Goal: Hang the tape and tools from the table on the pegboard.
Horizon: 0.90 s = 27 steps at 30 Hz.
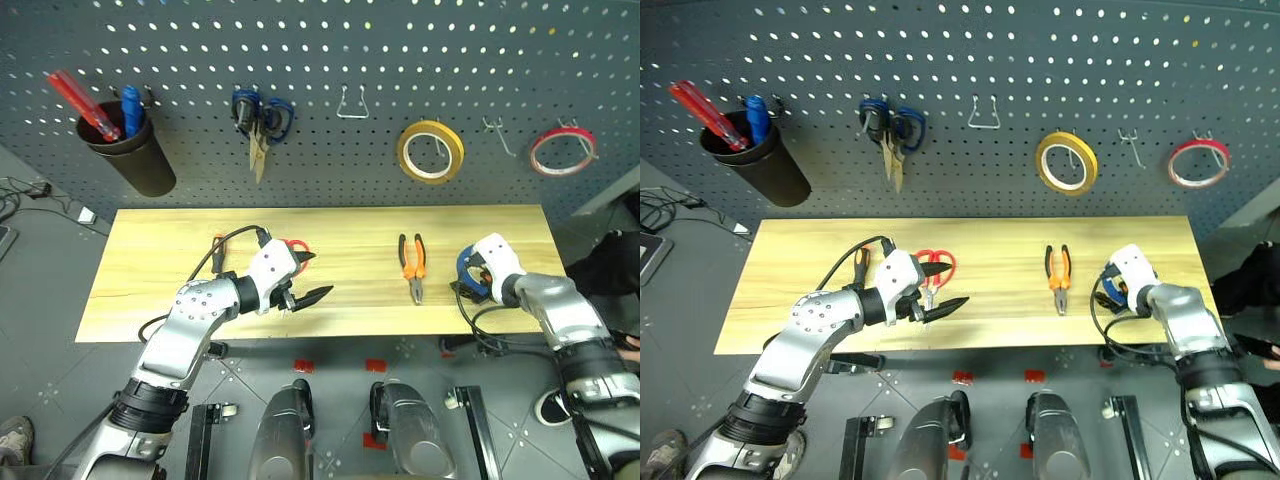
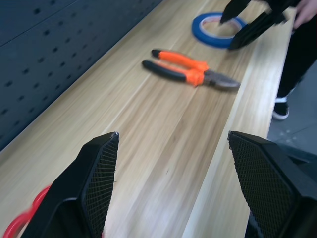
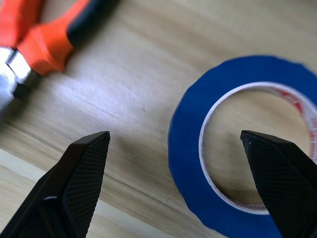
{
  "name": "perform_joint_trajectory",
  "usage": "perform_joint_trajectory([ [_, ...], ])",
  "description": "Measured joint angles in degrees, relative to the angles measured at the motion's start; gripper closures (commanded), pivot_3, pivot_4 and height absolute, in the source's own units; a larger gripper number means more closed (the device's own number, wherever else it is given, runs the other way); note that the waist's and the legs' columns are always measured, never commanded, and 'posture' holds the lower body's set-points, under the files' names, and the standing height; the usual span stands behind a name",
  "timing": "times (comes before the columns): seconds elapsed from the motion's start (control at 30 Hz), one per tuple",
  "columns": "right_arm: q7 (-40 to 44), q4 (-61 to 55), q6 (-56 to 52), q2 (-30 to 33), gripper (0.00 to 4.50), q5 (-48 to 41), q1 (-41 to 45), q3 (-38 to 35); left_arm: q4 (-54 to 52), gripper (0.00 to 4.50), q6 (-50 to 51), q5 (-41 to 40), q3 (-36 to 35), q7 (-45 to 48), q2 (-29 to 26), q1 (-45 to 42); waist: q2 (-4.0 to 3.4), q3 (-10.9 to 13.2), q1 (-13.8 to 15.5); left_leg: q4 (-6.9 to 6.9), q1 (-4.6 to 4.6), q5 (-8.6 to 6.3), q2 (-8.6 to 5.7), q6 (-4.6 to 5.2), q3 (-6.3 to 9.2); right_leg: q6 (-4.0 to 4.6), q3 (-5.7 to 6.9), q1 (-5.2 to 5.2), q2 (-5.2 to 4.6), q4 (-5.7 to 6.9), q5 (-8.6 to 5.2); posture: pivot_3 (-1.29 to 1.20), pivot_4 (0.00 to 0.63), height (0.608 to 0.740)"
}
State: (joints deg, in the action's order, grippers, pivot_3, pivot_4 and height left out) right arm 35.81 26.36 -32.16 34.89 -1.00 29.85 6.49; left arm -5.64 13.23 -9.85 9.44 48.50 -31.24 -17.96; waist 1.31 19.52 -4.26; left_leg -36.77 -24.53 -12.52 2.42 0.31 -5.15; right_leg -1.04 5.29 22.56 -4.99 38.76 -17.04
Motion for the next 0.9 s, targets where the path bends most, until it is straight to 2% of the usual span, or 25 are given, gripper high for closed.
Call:
perform_joint_trajectory([
  [0.07,1.3,3.2,0.8,0.0,0.00,0.4,1.2,0.7,1.5,0.79,-1.6,0.3,0.3,1.0,0.0,-0.3,-0.01,0.1,-0.3,0.01,-0.01,0.05,0.00,-0.08,-0.05,0.00,-0.02,0.01,-0.01,0.00,0.00,-0.24,0.370,0.740],
  [0.17,4.2,7.7,2.0,0.2,0.59,1.9,4.6,2.7,3.4,0.75,-5.4,0.8,1.5,3.7,0.3,-0.7,0.00,0.1,-0.7,-0.04,0.00,0.06,0.00,-0.10,-0.09,-0.02,-0.01,-0.01,-0.02,0.01,0.01,-0.24,0.363,0.740],
  [0.4,5.7,10.0,5.1,0.1,3.02,4.4,5.8,4.7,6.1,0.75,-10.0,0.3,2.4,7.9,2.6,-1.0,0.02,0.1,-0.7,-0.17,0.13,0.06,0.03,-0.11,-0.03,-0.10,0.04,-0.22,-0.02,0.08,0.05,-0.25,0.332,0.740],
  [0.47,5.3,9.5,5.5,0.1,3.65,4.6,5.3,4.8,6.6,0.75,-10.1,-0.6,2.4,8.6,3.7,-1.5,0.07,0.0,-0.7,-0.21,0.13,0.07,0.03,-0.12,-0.02,-0.17,0.04,-0.24,-0.02,0.08,0.09,-0.26,0.318,0.740],
  [0.5,4.6,8.1,5.6,0.2,3.84,5.0,4.3,4.7,6.8,0.75,-10.1,-1.2,2.4,8.8,4.3,-2.0,0.08,0.0,-0.6,-0.23,0.12,0.07,0.03,-0.12,0.00,-0.19,0.04,-0.25,-0.03,0.08,0.10,-0.25,0.315,0.740],
  [0.63,0.3,-2.9,5.4,1.1,3.83,6.5,-3.5,3.2,7.2,0.75,-9.8,-2.4,1.7,7.9,6.7,-3.7,0.04,0.0,-0.4,-0.19,0.06,0.08,-0.01,-0.15,-0.02,-0.21,0.03,-0.18,-0.06,0.06,0.10,-0.26,0.309,0.740],
  [0.77,-7.2,-27.9,5.1,1.9,3.83,10.4,-17.6,-1.1,8.0,0.75,-10.6,-1.5,1.3,3.9,9.9,-4.3,-0.06,-0.1,-0.5,-0.13,-0.29,0.08,-0.03,-0.16,-0.11,-0.37,0.02,0.22,-0.07,0.12,0.01,-0.27,0.311,0.740],
  [0.9,-15.5,-47.6,5.2,-0.2,3.83,16.9,-25.9,-3.9,8.4,0.75,-12.7,-0.8,0.7,-0.8,13.2,-5.5,-0.05,-0.1,-1.0,-0.16,-0.28,0.09,0.00,-0.16,-0.15,-0.41,0.01,0.31,-0.05,0.22,0.01,-0.28,0.312,0.740],
])
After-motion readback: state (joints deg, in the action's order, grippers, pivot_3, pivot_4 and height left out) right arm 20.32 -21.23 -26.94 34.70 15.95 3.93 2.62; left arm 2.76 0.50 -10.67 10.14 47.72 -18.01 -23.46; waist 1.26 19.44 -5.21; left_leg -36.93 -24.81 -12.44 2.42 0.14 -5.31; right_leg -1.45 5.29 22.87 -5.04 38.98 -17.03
